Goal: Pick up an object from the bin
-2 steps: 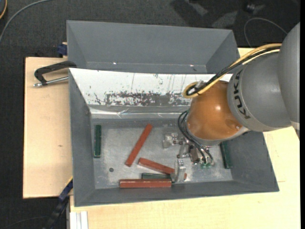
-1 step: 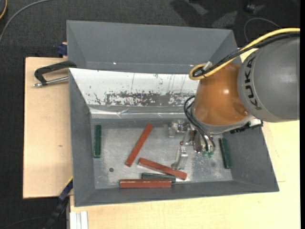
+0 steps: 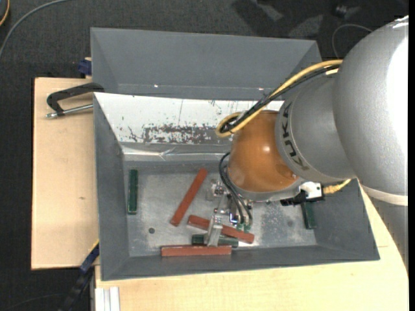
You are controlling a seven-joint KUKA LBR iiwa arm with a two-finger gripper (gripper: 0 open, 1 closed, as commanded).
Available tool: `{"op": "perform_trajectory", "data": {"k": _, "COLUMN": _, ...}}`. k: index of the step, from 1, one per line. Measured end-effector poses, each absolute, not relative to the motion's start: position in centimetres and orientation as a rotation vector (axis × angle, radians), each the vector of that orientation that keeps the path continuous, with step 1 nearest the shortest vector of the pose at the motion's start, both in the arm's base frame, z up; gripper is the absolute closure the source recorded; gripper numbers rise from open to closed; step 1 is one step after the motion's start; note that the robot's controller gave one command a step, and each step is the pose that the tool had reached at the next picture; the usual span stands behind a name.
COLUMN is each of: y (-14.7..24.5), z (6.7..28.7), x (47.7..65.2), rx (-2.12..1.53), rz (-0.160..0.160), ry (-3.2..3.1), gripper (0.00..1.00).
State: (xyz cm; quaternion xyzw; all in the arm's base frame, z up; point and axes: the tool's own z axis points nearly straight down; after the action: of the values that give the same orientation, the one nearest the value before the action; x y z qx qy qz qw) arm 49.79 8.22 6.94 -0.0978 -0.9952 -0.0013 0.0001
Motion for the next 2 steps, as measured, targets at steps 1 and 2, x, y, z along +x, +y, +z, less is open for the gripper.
{"op": "perform_trajectory", "data": {"k": 1, "y": 8.1, "z": 7.3, "x": 49.9, "rx": -0.309, "rz": -0.004, "ry": -3.13, "gripper": 1.0}}
{"op": "perform_trajectory", "data": {"k": 2, "y": 7.0, "z": 22.1, "x": 50.3, "rx": -0.296, "rz": -0.006, "ry": -3.142, "gripper": 1.0}}
